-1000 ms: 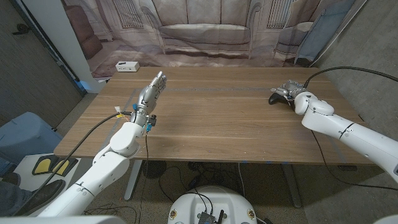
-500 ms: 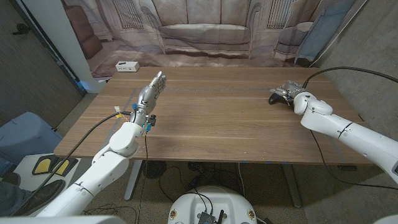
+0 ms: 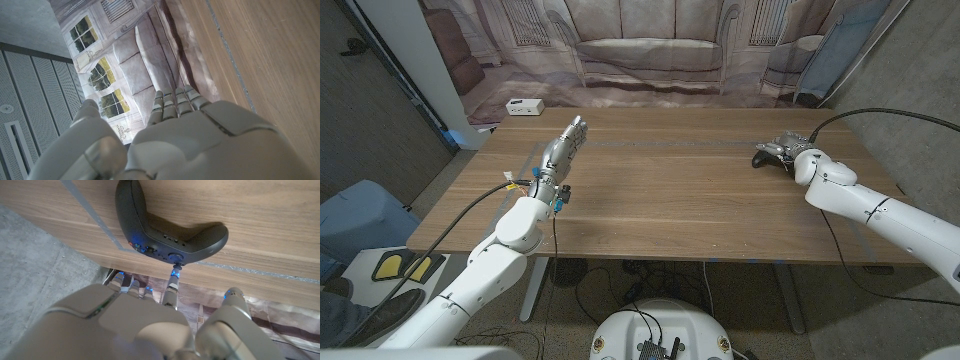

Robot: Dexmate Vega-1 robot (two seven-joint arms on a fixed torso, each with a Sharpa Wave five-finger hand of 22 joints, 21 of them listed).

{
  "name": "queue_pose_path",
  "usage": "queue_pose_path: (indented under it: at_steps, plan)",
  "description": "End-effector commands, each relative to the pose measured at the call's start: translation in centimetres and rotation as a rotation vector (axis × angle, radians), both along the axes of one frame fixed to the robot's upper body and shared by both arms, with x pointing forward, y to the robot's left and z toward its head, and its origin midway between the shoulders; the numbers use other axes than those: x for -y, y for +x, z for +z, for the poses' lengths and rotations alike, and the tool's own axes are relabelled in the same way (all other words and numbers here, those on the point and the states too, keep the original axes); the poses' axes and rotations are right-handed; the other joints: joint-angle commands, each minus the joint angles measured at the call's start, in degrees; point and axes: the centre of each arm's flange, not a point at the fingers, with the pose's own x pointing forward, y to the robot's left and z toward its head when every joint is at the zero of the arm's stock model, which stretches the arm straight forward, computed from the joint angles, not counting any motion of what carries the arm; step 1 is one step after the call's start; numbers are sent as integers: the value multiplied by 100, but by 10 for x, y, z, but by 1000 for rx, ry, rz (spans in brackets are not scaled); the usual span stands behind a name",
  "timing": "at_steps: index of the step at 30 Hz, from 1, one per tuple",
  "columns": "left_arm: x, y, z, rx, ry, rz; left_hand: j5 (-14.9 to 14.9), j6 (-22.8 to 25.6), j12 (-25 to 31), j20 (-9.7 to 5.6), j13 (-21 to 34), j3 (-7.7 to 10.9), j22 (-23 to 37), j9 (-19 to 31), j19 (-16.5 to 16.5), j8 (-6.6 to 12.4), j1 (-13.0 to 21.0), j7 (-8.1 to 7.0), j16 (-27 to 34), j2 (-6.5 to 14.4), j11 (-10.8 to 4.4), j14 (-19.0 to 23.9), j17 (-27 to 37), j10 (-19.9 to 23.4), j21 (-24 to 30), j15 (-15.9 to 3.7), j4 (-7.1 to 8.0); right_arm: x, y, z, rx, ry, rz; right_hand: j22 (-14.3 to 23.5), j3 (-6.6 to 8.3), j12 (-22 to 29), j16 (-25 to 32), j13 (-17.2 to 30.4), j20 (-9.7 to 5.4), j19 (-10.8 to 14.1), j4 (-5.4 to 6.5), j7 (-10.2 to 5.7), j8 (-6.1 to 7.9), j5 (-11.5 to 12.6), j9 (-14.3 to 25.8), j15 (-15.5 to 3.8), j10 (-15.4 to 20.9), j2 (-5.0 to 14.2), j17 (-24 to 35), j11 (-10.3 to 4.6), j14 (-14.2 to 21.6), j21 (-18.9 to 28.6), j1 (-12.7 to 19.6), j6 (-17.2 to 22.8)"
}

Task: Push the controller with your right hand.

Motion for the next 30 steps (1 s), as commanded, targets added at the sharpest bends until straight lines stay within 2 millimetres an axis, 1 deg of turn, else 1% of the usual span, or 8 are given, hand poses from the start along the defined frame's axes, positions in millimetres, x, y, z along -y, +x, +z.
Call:
queue_pose_path:
  at_steps: [1,20,30]
  plan:
    - [2,0,0,5,1,-9,-17,38,-7,37,11,3,32,15,-44,2,18,-7,3,37,6,-4,13,13,-33,8,-41,3,-3,-4,-4,-2,-7,16,3,35,30,21,38,-274,7,14,43,20,25,-52,10,18,8,-9,-643,42,-37,50]
    - [2,0,-4,1,-6,-9,-18,50,-10,47,12,2,33,15,-59,2,8,-18,0,44,16,-12,13,18,-34,8,-55,-2,0,-2,-21,-29,-5,17,5,34,41,19,40,-200,3,-39,23,23,25,-73,25,16,7,-43,-589,51,-36,33]
    - [3,0,-2,6,-4,-9,-18,55,-15,48,12,2,33,15,-66,1,3,-25,1,47,10,-8,13,11,-35,9,-62,-3,-3,-5,-31,-40,-15,17,10,50,70,18,41,-139,-2,-93,44,24,25,-80,84,17,6,-75,-490,58,-31,107]
